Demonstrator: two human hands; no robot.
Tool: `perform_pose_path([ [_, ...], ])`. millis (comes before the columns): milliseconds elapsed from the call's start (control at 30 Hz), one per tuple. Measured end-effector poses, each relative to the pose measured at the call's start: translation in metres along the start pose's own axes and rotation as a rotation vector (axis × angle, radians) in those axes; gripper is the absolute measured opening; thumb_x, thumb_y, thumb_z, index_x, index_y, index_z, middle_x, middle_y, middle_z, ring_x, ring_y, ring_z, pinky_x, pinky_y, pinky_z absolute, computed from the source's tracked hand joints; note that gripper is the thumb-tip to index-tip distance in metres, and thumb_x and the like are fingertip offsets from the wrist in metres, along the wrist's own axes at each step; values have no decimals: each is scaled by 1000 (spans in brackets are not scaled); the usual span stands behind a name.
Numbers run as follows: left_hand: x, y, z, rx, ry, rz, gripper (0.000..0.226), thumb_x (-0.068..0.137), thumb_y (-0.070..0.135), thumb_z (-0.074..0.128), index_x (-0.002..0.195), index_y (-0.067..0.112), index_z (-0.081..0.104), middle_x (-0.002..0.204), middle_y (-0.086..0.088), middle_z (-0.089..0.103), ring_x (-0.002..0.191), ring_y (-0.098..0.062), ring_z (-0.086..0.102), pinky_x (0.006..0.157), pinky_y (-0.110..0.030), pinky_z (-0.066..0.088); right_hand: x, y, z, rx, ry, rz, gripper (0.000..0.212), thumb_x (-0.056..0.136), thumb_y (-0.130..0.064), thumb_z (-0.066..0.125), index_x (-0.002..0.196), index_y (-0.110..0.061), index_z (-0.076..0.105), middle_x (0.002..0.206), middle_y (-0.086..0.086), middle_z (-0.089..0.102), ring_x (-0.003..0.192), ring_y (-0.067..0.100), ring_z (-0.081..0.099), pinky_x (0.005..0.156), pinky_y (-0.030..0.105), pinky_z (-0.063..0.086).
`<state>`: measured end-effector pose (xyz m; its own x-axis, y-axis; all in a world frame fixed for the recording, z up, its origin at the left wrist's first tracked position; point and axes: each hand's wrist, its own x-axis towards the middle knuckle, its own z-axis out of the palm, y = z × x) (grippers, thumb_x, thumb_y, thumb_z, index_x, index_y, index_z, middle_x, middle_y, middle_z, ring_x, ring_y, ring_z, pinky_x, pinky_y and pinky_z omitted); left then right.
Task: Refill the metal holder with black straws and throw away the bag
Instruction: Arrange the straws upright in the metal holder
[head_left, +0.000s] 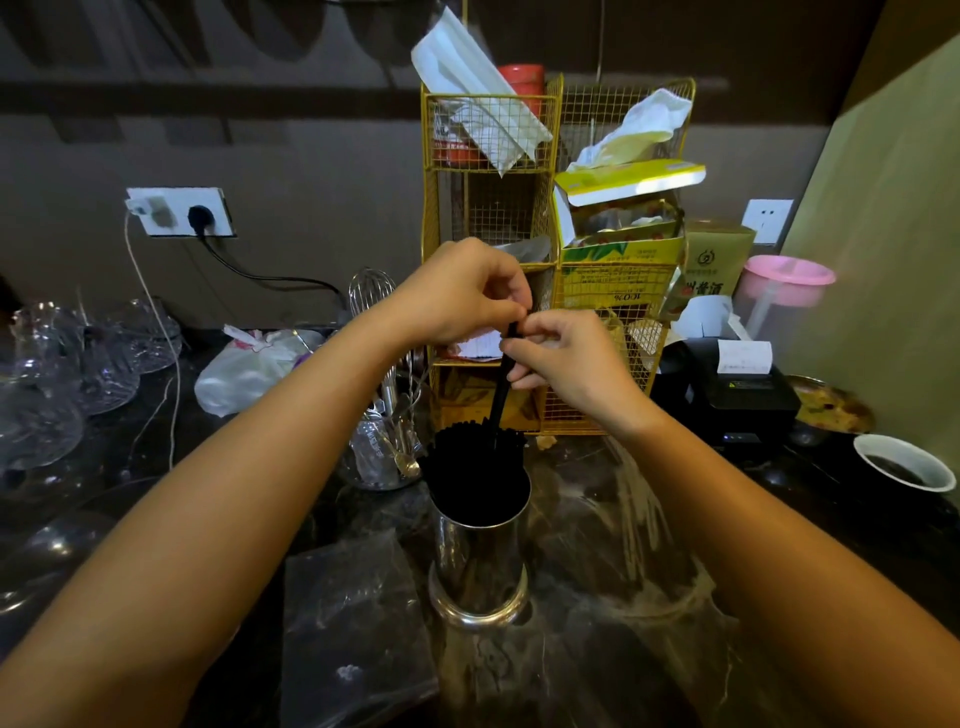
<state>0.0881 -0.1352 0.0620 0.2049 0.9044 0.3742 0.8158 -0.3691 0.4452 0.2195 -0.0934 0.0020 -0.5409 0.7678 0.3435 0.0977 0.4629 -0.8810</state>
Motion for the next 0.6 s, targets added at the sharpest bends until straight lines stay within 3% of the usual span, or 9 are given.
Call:
perform_pose_path([
  [100, -2, 5, -3, -63, 65, 17, 8, 78, 7, 62, 85, 9, 65, 68, 5, 60, 65, -8, 58, 66, -27, 51, 3, -11, -3, -62, 31, -33, 16, 82, -6, 59, 68, -13, 58, 56, 4, 56, 44, 0, 60, 48, 13, 53],
  [200, -5, 7, -6, -162, 172, 40, 10, 80, 14, 61, 89, 11, 64, 74, 6, 60, 68, -10, 60, 65, -22, 50, 6, -23, -11, -146, 66, -81, 5, 84, -7, 58, 83, -3, 61, 57, 3, 58, 47, 4, 61, 52, 17, 55],
  [333, -14, 4, -9, -355, 340, 40, 12, 83, 20, 57, 71, 19, 59, 60, 9, 55, 49, -1, 53, 49, -13, 45, 6, -42, -31, -128, 135, -146, 13, 84, -10, 57, 72, -16, 58, 60, 3, 58, 49, 5, 62, 55, 20, 58],
  [500, -31, -9, 13, -618, -30, -177, 21, 84, 30, 53, 69, 25, 67, 61, 8, 70, 55, -4, 62, 49, -14, 45, 3, -52, -46, 121, 303, -221, 18, 87, -6, 51, 72, -16, 54, 66, 5, 56, 53, 1, 63, 51, 13, 53],
  [600, -31, -21, 35, -850, -17, -360, 17, 81, 34, 55, 81, 22, 68, 78, 4, 72, 69, -5, 68, 55, -16, 51, 0, -47, -42, 233, 393, -218, 16, 87, -8, 51, 74, -16, 55, 71, 5, 58, 57, 2, 65, 53, 12, 52],
])
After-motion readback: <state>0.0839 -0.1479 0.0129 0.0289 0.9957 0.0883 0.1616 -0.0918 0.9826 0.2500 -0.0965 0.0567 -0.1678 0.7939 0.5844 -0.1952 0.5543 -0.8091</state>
